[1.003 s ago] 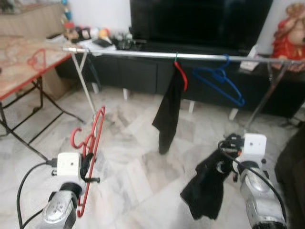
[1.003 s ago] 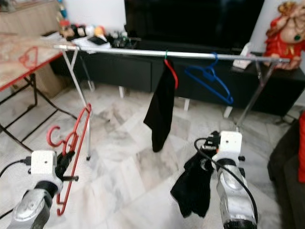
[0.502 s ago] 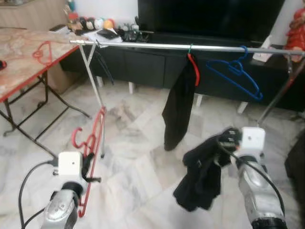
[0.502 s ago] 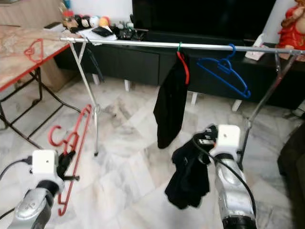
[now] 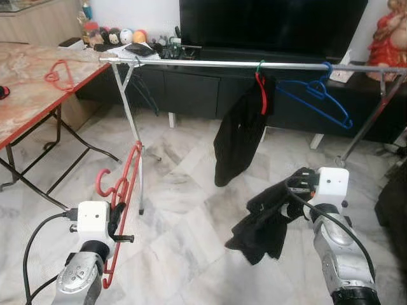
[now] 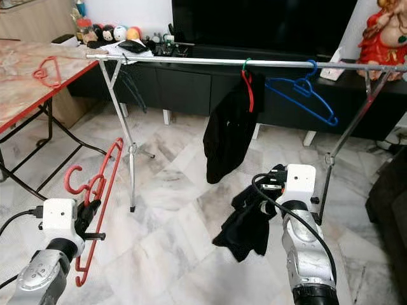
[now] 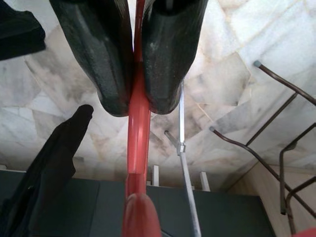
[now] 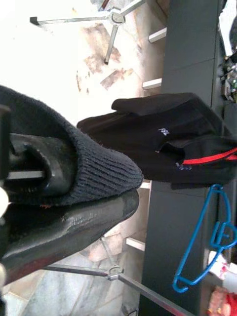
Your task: Hang hanger
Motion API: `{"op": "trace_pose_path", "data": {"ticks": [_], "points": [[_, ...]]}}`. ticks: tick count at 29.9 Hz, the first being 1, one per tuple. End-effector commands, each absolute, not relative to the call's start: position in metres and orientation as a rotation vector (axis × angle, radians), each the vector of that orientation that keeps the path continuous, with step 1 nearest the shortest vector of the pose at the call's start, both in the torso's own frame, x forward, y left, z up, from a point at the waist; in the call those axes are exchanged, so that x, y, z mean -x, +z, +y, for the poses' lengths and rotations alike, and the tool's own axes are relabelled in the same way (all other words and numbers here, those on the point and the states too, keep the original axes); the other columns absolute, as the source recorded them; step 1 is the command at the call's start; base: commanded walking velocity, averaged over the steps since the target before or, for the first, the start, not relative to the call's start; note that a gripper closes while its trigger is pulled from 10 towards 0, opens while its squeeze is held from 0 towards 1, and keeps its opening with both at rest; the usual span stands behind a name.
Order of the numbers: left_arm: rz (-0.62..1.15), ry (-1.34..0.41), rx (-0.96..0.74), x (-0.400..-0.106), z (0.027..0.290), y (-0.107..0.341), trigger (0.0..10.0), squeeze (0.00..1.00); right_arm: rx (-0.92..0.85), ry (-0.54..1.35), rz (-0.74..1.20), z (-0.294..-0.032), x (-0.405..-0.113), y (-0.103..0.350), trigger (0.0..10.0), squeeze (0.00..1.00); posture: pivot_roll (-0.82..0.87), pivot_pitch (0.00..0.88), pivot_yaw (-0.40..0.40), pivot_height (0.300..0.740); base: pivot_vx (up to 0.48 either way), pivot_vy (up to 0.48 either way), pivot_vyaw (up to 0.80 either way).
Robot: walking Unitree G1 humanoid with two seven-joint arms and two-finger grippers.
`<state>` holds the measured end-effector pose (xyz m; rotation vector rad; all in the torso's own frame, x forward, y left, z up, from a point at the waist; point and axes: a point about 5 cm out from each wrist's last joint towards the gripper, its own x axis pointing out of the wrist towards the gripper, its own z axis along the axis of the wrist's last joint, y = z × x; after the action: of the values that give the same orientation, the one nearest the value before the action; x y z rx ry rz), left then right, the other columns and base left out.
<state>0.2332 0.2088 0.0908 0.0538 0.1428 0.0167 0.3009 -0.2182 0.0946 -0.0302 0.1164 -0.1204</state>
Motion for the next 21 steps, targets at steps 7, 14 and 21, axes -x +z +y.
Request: {"op": "trace_pose_path", "data": {"ticks": [7, 14, 21], "points": [[0.122, -0.013, -0.067, -0.2382, 0.2069, 0.0986, 10.0, 0.00, 0.021, -0.127, 0.063, -0.2155, -0.3055, 0.1093, 10.0, 0.00, -0.03, 0.000, 0.010, 0.740, 0.000, 0.466, 0.00], [0.118, -0.022, -0.075, -0.2403, 0.2085, 0.1004, 10.0, 0.00, 0.014, -0.127, 0.058, -0.2117, -0.3058, 0.1100, 10.0, 0.00, -0.03, 0.000, 0.021, 0.740, 0.000, 0.471, 0.00], [0.118, -0.043, -0.075, -0.2418, 0.2059, 0.1011, 10.0, 0.00, 0.022, -0.137, 0.070, -0.2117, -0.3052, 0.1096, 10.0, 0.00, -0.03, 0.000, 0.022, 0.740, 0.000, 0.472, 0.00]]}}
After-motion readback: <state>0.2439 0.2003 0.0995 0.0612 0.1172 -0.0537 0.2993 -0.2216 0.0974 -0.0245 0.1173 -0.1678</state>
